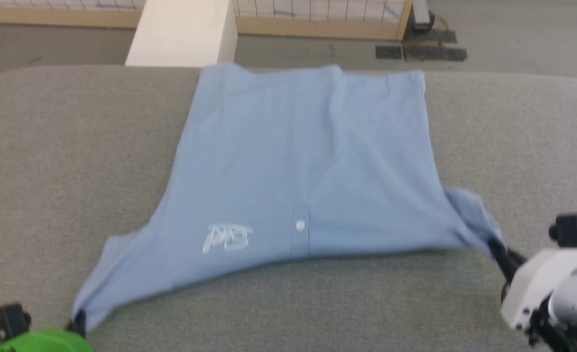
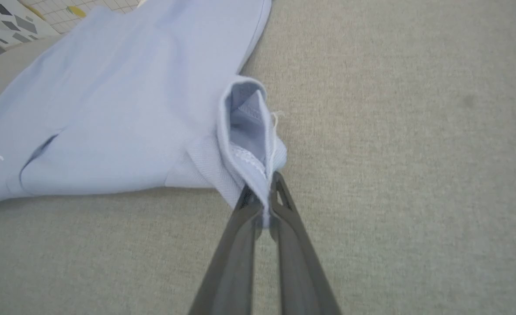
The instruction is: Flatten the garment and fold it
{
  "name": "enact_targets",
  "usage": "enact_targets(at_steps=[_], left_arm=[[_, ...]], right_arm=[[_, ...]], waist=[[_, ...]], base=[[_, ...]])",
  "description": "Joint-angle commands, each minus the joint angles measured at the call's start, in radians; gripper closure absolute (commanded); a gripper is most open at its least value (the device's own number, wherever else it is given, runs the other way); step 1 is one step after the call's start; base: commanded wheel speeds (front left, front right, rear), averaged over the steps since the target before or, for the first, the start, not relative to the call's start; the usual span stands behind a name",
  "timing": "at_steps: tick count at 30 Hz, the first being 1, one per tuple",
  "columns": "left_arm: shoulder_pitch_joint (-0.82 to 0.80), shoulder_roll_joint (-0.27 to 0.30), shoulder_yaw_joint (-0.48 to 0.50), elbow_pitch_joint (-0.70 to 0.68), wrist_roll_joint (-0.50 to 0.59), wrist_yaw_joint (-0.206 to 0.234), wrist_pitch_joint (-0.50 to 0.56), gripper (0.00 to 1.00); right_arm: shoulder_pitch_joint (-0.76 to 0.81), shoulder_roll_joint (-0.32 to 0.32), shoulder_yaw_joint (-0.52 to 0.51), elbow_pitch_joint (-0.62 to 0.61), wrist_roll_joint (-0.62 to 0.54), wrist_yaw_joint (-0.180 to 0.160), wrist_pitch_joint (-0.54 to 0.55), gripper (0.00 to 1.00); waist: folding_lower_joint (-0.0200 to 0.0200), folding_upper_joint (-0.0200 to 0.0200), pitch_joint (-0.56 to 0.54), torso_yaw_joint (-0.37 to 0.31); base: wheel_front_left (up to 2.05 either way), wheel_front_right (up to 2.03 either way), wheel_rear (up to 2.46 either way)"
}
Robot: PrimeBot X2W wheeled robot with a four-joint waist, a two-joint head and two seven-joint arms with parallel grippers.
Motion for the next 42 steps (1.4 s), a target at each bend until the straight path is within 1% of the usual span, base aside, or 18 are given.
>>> enact_targets(at_steps=[1, 3, 7, 13, 16, 17, 18, 19, 20, 23, 28, 31, 34, 36, 38, 42], left_arm=[[0.049, -0.006, -0.001, -0.006, -0.01, 0.01, 0.015, 1.0], [0.095, -0.014, -0.01, -0.013, -0.009, 0.019, 0.033, 1.0], [0.153, -0.024, -0.029, -0.023, 0.006, 0.038, 0.056, 1.0], [0.162, -0.036, -0.066, -0.005, 0.033, 0.047, 0.052, 1.0], [0.149, -0.052, -0.082, 0.001, 0.035, 0.045, 0.036, 1.0], [0.145, -0.058, -0.086, 0.002, 0.032, 0.043, 0.029, 1.0], [0.142, -0.062, -0.088, 0.001, 0.029, 0.04, 0.023, 1.0], [0.138, -0.066, -0.09, 0.001, 0.026, 0.036, 0.015, 1.0], [0.137, -0.068, -0.092, 0.0, 0.025, 0.033, 0.011, 1.0], [0.133, -0.074, -0.095, -0.01, 0.017, 0.022, -0.006, 1.0], [0.128, -0.077, -0.106, -0.042, 0.019, 0.013, -0.022, 1.0], [0.115, -0.081, -0.118, -0.061, 0.022, 0.008, -0.029, 1.0], [0.096, -0.085, -0.132, -0.07, 0.025, 0.004, -0.035, 1.0], [0.081, -0.089, -0.143, -0.07, 0.027, -0.001, -0.039, 1.0], [0.062, -0.093, -0.158, -0.069, 0.029, -0.009, -0.044, 1.0], [0.014, -0.103, -0.187, -0.074, 0.037, -0.02, -0.053, 1.0]], right_arm=[[0.048, 0.02, -0.021, -0.018, -0.021, -0.002, 0.01, 1.0], [0.107, 0.046, -0.042, -0.036, -0.036, -0.002, 0.032, 1.0], [0.199, 0.077, -0.093, -0.054, -0.083, -0.002, 0.076, 1.0], [0.262, 0.091, -0.135, -0.011, -0.129, -0.002, 0.095, 1.0], [0.266, 0.092, -0.141, 0.008, -0.121, -0.002, 0.072, 1.0], [0.265, 0.092, -0.141, 0.01, -0.112, -0.002, 0.049, 0.87], [0.265, 0.092, -0.14, 0.014, -0.102, -0.002, 0.03, 0.64], [0.265, 0.092, -0.138, 0.021, -0.083, -0.002, 0.01, 0.11], [0.265, 0.092, -0.138, 0.026, -0.07, -0.002, -0.006, 0.0], [0.264, 0.092, -0.132, 0.029, -0.052, -0.002, -0.072, 0.0], [0.245, 0.092, -0.121, -0.027, -0.075, -0.002, -0.214, 0.0], [0.207, 0.09, -0.124, -0.06, -0.076, -0.002, -0.309, 0.0], [0.137, 0.07, -0.118, -0.072, -0.075, -0.002, -0.395, 0.0], [0.072, 0.041, -0.114, -0.056, -0.084, -0.002, -0.44, 0.0], [-0.015, 0.008, -0.115, -0.01, -0.091, -0.002, -0.474, 0.0], [-0.202, -0.049, -0.116, 0.109, -0.088, -0.002, -0.488, 0.0]], waist=[[0.0001, 0.0, -0.041, 0.009], [0.0001, 0.0, -0.049, 0.009], [0.0001, 0.0, -0.056, 0.008], [0.0001, 0.0, -0.058, 0.012], [0.0001, 0.0, -0.056, 0.012], [0.0001, 0.0, -0.056, 0.013], [0.0001, 0.0, -0.055, 0.013], [0.0001, 0.0, -0.055, 0.014], [0.0001, 0.0, -0.056, 0.015], [0.0001, 0.0, -0.057, 0.021], [0.0001, 0.0, -0.052, 0.037], [0.0001, 0.0, -0.043, 0.052], [0.0001, 0.0, -0.028, 0.07], [0.0001, 0.0, -0.013, 0.083], [0.0001, 0.0, 0.009, 0.103], [0.0001, 0.0, 0.063, 0.151]], base=[[0.0, 0.0, 0.0], [0.0, 0.0, 0.0], [0.0, 0.0, 0.0], [0.0, 0.0, 0.0], [0.0, 0.0, 0.0], [0.0, 0.0, 0.0], [0.0, 0.0, 0.0], [0.0, 0.0, 0.0], [0.0, 0.0, 0.0], [0.0, 0.0, 0.0], [0.0, 0.0, 0.0], [0.0, 0.0, 0.0], [0.0, 0.0, 0.0], [0.0, 0.0, 0.0], [0.0, 0.0, 0.0], [0.0, 0.0, 0.0]])
